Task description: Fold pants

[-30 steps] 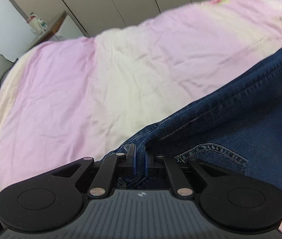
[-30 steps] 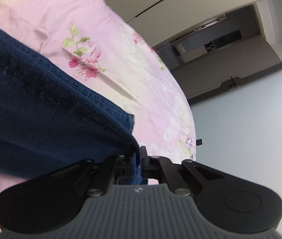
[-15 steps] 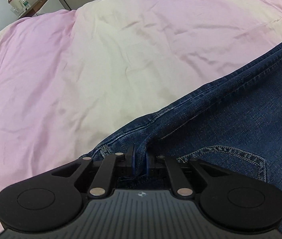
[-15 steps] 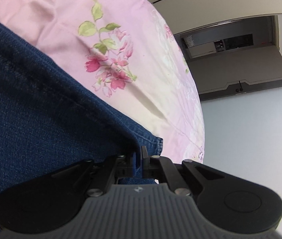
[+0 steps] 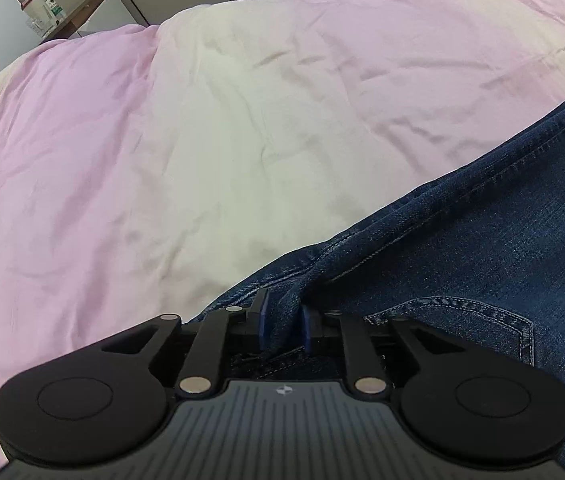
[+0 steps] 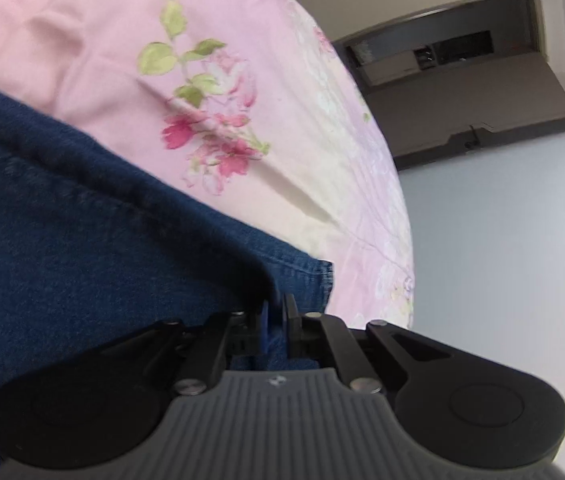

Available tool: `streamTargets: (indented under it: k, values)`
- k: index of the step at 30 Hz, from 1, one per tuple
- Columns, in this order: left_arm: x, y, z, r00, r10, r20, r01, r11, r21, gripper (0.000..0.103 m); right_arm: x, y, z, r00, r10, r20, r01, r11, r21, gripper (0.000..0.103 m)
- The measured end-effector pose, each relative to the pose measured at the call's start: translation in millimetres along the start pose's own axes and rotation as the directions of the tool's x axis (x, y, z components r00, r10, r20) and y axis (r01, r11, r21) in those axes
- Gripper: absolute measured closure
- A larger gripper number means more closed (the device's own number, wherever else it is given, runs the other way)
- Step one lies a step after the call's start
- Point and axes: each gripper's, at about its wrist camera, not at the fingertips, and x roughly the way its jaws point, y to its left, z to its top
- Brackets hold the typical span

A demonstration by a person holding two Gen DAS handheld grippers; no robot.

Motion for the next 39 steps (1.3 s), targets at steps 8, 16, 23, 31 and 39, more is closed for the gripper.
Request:
streamTargets:
  k: [8, 16, 23, 31, 39]
  values:
    - [-61.7, 20.4, -10.8, 0.994, 0.007, 0.111, 0.002, 0.997, -0.078, 0.012, -61.2, -7.4, -16.4, 0.992, 0.027, 0.12, -0.028, 1.0, 0.006, 0.03]
    - [-125.6, 55.4, -91.1, 0.99, -0.013, 0.14, 0.053, 0.958, -0.281, 0.012, -178.5, 23.8, -57.4, 0.909, 0.301, 0.289, -0.328, 0.944, 0.049, 0.03]
    - [-123.2, 91.5, -192.7, 0.982, -0.072, 0.174, 0.166, 0.768, -0.619, 0.012, -269.8, 88.5, -106.9, 0.756, 0.523, 0.395, -0.586, 0.808, 0.051, 0.03]
    - [-75.3, 96.6, -285.4, 0.925, -0.093, 0.369, 0.38, 0.291, -0.878, 0.012, -333.5, 154.8, -148.7, 0.628, 0.622, 0.467, -0.731, 0.677, 0.081, 0.037]
    - [-28.8, 105.6, -298.7, 0.903, -0.085, 0.421, 0.429, 0.127, -0.894, 0.045, -380.9, 197.6, -135.5, 0.467, 0.72, 0.514, -0.8, 0.591, -0.1, 0.041]
